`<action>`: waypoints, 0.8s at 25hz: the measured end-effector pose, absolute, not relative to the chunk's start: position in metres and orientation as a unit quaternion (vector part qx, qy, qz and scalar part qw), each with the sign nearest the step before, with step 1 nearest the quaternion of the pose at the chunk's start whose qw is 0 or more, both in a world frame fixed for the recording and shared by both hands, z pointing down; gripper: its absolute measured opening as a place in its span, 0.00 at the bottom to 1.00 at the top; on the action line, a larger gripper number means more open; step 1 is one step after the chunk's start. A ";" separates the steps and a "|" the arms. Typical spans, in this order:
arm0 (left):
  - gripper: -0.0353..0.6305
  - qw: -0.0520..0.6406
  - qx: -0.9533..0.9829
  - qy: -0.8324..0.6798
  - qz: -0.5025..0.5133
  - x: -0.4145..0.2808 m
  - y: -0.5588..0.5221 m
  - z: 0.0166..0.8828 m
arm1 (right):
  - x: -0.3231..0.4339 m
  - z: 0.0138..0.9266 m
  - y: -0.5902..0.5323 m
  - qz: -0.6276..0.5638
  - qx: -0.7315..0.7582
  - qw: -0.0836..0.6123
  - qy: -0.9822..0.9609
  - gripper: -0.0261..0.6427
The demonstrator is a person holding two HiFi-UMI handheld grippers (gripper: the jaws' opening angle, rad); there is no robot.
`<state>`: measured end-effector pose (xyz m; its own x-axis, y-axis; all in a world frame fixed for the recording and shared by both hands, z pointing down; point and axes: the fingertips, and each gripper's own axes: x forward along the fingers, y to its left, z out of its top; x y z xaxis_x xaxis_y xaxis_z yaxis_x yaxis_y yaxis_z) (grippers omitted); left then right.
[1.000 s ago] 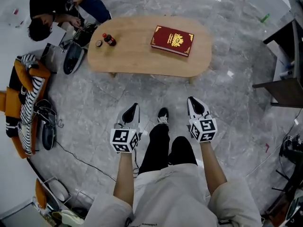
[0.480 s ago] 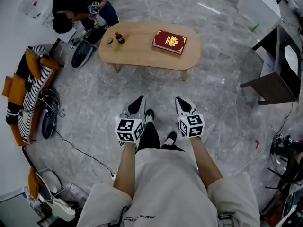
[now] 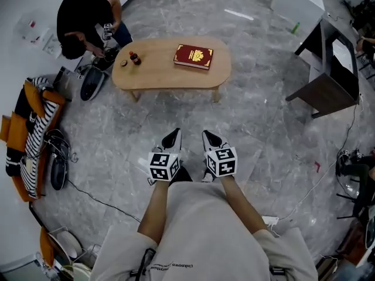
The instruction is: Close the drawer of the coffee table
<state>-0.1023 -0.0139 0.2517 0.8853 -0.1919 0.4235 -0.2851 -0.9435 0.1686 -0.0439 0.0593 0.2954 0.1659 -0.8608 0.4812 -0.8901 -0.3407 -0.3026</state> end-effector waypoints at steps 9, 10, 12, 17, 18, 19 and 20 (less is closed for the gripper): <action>0.07 0.099 0.967 -0.119 0.200 -0.097 0.011 0.247 | -0.038 0.299 0.086 0.270 0.772 0.042 -0.574 0.06; 0.07 0.099 0.967 -0.120 0.201 -0.099 0.012 0.247 | -0.036 0.302 0.090 0.269 0.775 0.044 -0.570 0.06; 0.07 0.098 0.967 -0.121 0.202 -0.105 0.015 0.248 | -0.034 0.307 0.098 0.271 0.779 0.047 -0.564 0.06; 0.07 0.096 0.967 -0.121 0.203 -0.112 0.023 0.253 | -0.032 0.307 0.106 0.267 0.781 0.041 -0.564 0.06; 0.07 0.095 0.967 -0.121 0.203 -0.113 0.023 0.252 | -0.032 0.306 0.106 0.265 0.781 0.041 -0.563 0.06; 0.07 0.095 0.967 -0.121 0.203 -0.113 0.023 0.251 | -0.032 0.305 0.106 0.264 0.782 0.040 -0.564 0.06; 0.07 0.094 0.967 -0.121 0.202 -0.114 0.023 0.251 | -0.033 0.304 0.105 0.262 0.782 0.040 -0.564 0.06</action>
<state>-0.1142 0.0233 0.2508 0.8890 -0.1951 0.4144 -0.2712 -0.9533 0.1331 -0.0329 0.1053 0.3042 0.2255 -0.8617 0.4546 -0.9033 -0.3597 -0.2339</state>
